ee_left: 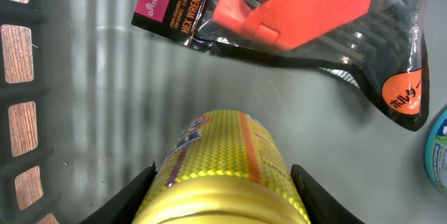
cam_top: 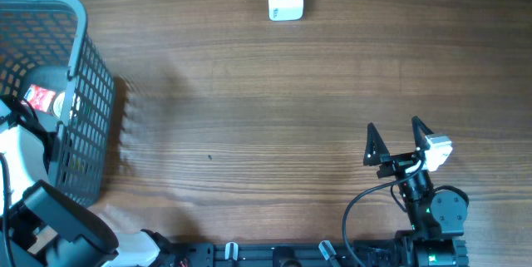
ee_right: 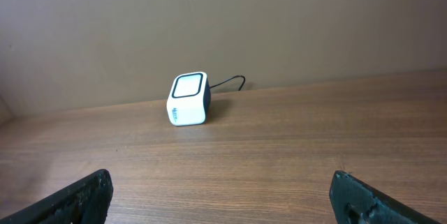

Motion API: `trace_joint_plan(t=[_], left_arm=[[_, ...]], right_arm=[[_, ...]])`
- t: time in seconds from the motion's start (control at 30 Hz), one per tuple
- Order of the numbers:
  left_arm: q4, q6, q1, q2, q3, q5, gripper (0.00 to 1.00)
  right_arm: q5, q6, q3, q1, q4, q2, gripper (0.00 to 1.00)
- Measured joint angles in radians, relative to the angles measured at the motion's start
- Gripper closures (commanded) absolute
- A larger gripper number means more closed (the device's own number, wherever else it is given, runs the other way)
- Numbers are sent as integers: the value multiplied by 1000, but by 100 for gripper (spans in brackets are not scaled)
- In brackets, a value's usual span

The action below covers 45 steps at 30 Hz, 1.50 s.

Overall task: Scan the item barcode
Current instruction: 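Reach the left gripper into the basket and grasp the yellow can, then carry the yellow can forward and set it on the table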

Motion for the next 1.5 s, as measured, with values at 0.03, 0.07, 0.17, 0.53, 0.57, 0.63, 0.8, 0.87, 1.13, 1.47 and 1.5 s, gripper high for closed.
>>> trace_joint_plan(t=[0.03, 0.07, 0.17, 0.53, 0.57, 0.63, 0.8, 0.87, 1.13, 1.47, 1.5], left_arm=[[0, 0, 0, 0, 0, 0, 58], [0, 0, 0, 0, 0, 0, 55], [-5, 0, 0, -2, 0, 0, 59], [-286, 0, 0, -200, 426, 145, 53], [-285, 0, 0, -226, 451, 190, 53], [-253, -9, 0, -280, 470, 299, 52], [-186, -84, 0, -377, 476, 599, 49], [-151, -108, -5, -380, 476, 746, 50], [-26, -136, -452, -361, 476, 843, 53], [49, -142, -1077, 125, 487, 462, 50], [43, -141, -1086, 171, 487, 439, 50]], right_arm=[[0, 0, 0, 0, 0, 0, 0], [0, 0, 0, 0, 0, 0, 0], [0, 0, 0, 0, 0, 0, 0], [0, 0, 0, 0, 0, 0, 0], [0, 0, 0, 0, 0, 0, 0], [0, 0, 0, 0, 0, 0, 0], [0, 0, 0, 0, 0, 0, 0], [0, 0, 0, 0, 0, 0, 0], [0, 0, 0, 0, 0, 0, 0], [1, 0, 0, 0, 0, 0, 0], [1, 0, 0, 0, 0, 0, 0]])
